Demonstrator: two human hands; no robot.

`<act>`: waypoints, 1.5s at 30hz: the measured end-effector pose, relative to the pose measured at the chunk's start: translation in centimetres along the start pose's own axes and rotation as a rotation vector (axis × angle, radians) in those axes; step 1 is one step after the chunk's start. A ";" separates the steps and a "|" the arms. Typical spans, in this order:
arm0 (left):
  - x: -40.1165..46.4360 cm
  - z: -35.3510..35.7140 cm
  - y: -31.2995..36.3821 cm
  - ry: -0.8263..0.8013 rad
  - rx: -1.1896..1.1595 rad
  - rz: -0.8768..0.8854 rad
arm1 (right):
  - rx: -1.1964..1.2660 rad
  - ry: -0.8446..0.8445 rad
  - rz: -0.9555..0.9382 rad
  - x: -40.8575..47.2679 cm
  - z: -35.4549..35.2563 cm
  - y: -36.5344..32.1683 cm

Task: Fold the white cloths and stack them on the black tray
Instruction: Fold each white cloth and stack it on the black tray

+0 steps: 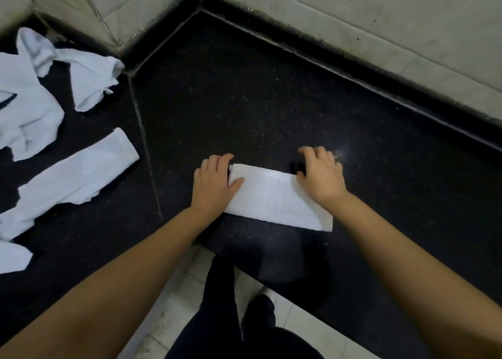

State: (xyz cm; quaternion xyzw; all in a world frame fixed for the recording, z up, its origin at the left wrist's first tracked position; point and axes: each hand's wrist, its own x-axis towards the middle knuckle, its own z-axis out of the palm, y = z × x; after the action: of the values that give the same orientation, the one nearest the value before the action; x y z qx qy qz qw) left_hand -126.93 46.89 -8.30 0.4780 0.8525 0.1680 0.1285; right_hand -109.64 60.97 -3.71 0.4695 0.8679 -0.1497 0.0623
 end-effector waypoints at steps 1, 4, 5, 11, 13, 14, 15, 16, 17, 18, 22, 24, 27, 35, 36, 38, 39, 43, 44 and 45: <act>-0.9 -0.1 -0.3 0.012 0.022 -0.007 | 0.028 -0.051 -0.069 0.8 -0.1 -1.7; -3.6 0.0 -1.0 0.045 0.097 -0.040 | 0.074 -0.203 -0.226 2.5 0.7 -6.9; -4.2 0.1 -1.1 0.039 0.114 -0.060 | 0.039 -0.233 -0.248 2.8 1.3 -8.3; -4.8 -0.1 -0.5 -0.075 0.092 -0.188 | 0.012 -0.369 -0.213 3.9 1.8 -10.8; -4.2 -0.9 0.0 -0.123 0.016 -0.207 | 0.225 -0.411 -0.206 3.6 0.1 -10.0; -3.5 -1.6 0.3 -0.154 -0.054 -0.218 | 0.343 -0.405 -0.206 3.4 -1.1 -9.5; -2.8 -2.6 0.6 -0.173 -0.159 -0.236 | 0.443 -0.378 -0.209 3.2 -2.4 -8.9; -2.0 -3.8 1.0 -0.167 -0.285 -0.245 | 0.523 -0.333 -0.217 3.1 -3.7 -8.3; -1.1 -5.2 1.5 -0.133 -0.394 -0.233 | 0.587 -0.274 -0.228 3.0 -5.1 -7.7; -0.2 -6.7 2.1 -0.076 -0.453 -0.193 | 0.642 -0.204 -0.238 2.8 -6.6 -7.1; 1.4 -13.0 5.2 0.153 -0.512 0.005 | 0.879 0.015 -0.283 1.1 -11.6 -5.3; 0.9 -14.8 6.4 0.233 -0.559 0.084 | 0.954 0.071 -0.333 -0.1 -13.0 -4.8; -1.5 -15.2 7.3 0.251 -0.592 0.151 | 1.000 0.083 -0.391 -2.4 -13.0 -3.8; -10.7 -5.1 3.8 -0.116 -0.630 0.031 | 0.946 -0.201 -0.281 -10.1 -1.9 1.4; -11.5 -4.1 3.5 -0.169 -0.648 0.006 | 0.947 -0.245 -0.247 -10.8 -0.7 2.1; -12.4 -2.9 3.1 -0.227 -0.684 -0.025 | 0.942 -0.307 -0.190 -11.7 0.9 2.9; -12.4 -2.7 3.0 -0.238 -0.694 -0.032 | 0.944 -0.320 -0.173 -11.7 1.1 3.0; -9.8 -2.9 2.9 -0.185 -0.741 -0.100 | 0.950 -0.251 -0.135 -9.2 0.3 1.9; -8.7 -3.0 3.0 -0.147 -0.720 -0.122 | 0.938 -0.216 -0.110 -8.1 0.1 1.4; -7.5 -3.1 3.0 -0.111 -0.676 -0.140 | 0.922 -0.183 -0.077 -6.9 0.0 1.0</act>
State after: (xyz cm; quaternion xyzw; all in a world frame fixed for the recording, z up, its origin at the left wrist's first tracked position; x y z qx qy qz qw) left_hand -121.94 41.46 -3.83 0.3569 0.7712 0.4055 0.3368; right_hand -105.01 55.95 -2.17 0.4005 0.7188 -0.5623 -0.0822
